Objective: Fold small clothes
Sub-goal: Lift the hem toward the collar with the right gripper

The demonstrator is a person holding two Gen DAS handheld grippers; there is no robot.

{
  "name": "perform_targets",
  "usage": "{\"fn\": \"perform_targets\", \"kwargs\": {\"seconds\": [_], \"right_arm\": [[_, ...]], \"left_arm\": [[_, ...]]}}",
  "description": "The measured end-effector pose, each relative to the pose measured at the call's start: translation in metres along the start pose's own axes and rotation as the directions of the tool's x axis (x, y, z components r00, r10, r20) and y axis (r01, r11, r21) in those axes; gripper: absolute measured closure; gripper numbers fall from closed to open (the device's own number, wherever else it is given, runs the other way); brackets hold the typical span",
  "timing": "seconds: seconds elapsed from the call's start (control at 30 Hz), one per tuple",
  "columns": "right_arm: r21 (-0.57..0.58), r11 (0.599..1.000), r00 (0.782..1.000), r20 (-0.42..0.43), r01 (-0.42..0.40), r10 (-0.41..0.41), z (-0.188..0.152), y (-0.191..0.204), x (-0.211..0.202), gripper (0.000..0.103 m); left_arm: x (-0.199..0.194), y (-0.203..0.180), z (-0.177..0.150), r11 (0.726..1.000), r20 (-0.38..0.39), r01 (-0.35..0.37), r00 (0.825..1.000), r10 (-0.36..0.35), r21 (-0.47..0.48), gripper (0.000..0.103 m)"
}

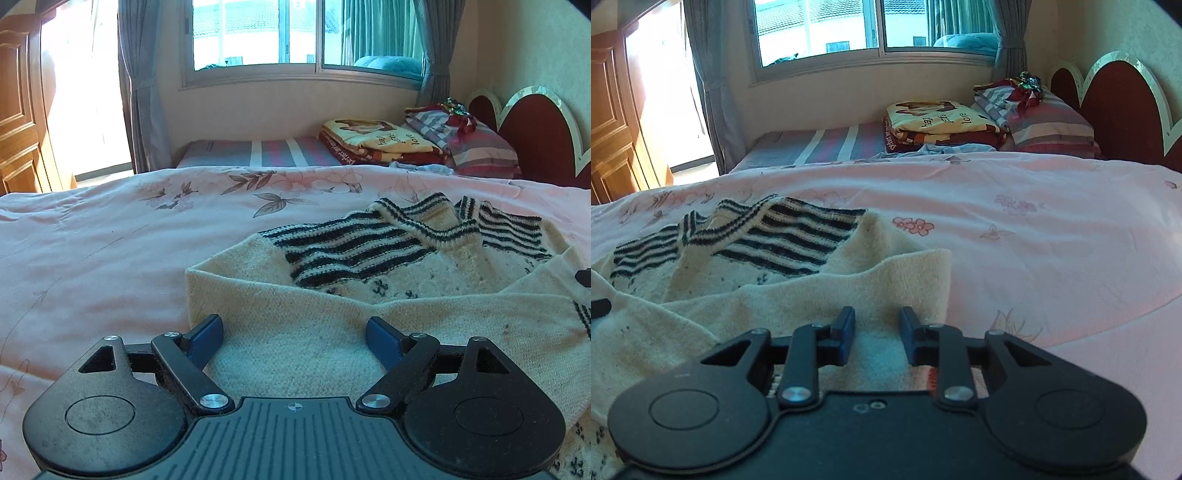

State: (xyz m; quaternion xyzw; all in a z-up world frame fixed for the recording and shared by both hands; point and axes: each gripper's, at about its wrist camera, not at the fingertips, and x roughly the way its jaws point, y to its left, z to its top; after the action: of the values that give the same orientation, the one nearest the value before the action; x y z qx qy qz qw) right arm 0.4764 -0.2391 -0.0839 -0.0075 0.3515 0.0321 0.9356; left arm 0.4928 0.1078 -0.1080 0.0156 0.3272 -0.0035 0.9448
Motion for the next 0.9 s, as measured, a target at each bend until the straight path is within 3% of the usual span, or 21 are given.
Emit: {"fn": "perform_targets", "kwargs": {"seconds": [0.13, 0.23, 0.33, 0.4, 0.47, 0.67, 0.77, 0.9], "right_arm": [[0.055, 0.997, 0.998, 0.034, -0.054, 0.052, 0.000, 0.003, -0.024, 0.074], [0.039, 0.988, 0.985, 0.087, -0.150, 0.146, -0.009, 0.022, -0.046, 0.074], [0.002, 0.971, 0.968, 0.072, -0.239, 0.238, -0.017, 0.053, -0.049, 0.073], [-0.051, 0.962, 0.963, 0.033, -0.267, 0.269, -0.021, 0.077, -0.043, 0.075], [-0.105, 0.966, 0.972, -0.023, -0.237, 0.236, -0.028, 0.092, -0.030, 0.073], [-0.106, 0.978, 0.984, -0.003, -0.179, 0.180, -0.032, 0.077, -0.040, 0.074], [-0.071, 0.991, 0.994, 0.003, -0.111, 0.111, -0.040, 0.050, -0.048, 0.074], [-0.030, 0.991, 0.992, -0.006, -0.129, 0.129, -0.043, 0.035, -0.051, 0.074]], "left_arm": [[-0.026, -0.003, 0.005, 1.000, 0.046, 0.002, 0.999, -0.002, -0.009, 0.019], [-0.044, -0.017, 0.003, 0.997, 0.072, 0.066, 0.995, -0.063, -0.030, 0.019], [-0.044, -0.045, -0.004, 0.996, 0.069, 0.088, 0.993, -0.090, 0.030, 0.019], [-0.035, -0.057, -0.011, 0.994, 0.027, 0.101, 0.994, -0.102, 0.039, 0.019], [-0.029, -0.064, -0.021, 0.995, 0.026, 0.076, 0.997, -0.078, 0.071, 0.016], [-0.049, -0.042, -0.030, 0.998, 0.019, 0.045, 0.999, -0.046, 0.049, 0.016], [-0.061, -0.011, -0.047, 0.999, 0.008, 0.037, 0.999, -0.037, -0.025, 0.014], [-0.060, 0.003, -0.047, 0.995, -0.023, 0.031, 0.999, -0.033, -0.096, 0.007]]}}
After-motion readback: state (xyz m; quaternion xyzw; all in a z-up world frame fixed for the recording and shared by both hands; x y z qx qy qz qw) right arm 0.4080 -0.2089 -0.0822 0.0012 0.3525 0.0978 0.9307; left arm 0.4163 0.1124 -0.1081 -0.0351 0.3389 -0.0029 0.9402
